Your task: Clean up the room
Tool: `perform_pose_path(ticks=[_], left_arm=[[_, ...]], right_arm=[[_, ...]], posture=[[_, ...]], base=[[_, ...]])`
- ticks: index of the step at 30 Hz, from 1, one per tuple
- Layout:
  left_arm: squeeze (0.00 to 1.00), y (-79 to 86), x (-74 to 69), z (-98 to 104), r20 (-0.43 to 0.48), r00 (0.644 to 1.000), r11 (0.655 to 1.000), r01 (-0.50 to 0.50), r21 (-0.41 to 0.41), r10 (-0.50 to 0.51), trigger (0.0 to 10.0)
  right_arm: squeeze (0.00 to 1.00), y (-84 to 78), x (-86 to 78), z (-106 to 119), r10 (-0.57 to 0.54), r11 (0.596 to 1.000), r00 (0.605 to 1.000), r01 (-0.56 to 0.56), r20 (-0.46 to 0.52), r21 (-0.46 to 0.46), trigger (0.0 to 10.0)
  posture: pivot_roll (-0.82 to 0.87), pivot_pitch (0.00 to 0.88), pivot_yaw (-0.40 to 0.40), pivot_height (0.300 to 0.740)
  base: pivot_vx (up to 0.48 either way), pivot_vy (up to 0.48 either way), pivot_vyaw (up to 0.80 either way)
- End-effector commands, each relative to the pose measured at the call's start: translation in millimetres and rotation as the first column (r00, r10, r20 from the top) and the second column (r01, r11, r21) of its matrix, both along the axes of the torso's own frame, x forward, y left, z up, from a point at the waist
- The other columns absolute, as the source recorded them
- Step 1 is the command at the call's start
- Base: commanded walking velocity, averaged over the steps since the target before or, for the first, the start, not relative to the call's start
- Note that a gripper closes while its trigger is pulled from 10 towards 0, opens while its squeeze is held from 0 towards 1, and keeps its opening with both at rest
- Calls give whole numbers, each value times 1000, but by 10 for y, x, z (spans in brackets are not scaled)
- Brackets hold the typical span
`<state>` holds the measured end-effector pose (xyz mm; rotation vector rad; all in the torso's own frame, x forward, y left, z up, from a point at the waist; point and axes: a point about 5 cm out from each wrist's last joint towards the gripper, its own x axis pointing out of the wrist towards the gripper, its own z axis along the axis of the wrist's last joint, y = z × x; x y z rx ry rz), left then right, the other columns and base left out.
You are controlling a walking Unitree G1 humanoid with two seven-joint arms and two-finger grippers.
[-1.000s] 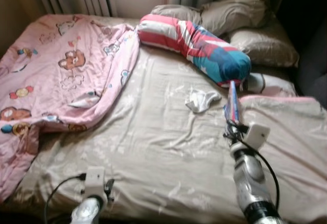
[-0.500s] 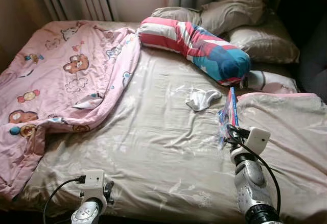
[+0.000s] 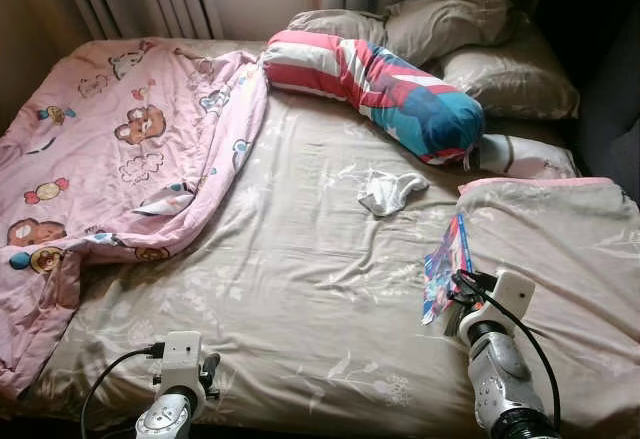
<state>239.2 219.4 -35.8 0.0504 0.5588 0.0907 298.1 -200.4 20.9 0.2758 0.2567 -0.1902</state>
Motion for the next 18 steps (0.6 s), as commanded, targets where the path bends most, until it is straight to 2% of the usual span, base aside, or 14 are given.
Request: perform_pose_path(ticks=[1,6,18], left_arm=[[0,27,-65,-42,-27,1000,1000,12,11,-12,10000],[0,4,-52,-39,-26,999,1000,23,10,-23,10000],[0,51,-102,-57,-33,999,1000,18,19,-17,10000]], right_arm=[[0,34,35,57,33,999,999,-32,39,-24,10000],[0,60,69,92,72,996,996,-70,47,-60,10000],[0,83,72,72,68,996,997,-66,35,-65,10000]], posture=[[-40,134,31,740],[-43,132,35,730],[-30,145,36,675]], base=[[0,0,0],[0,0,0],[0,0,0]])
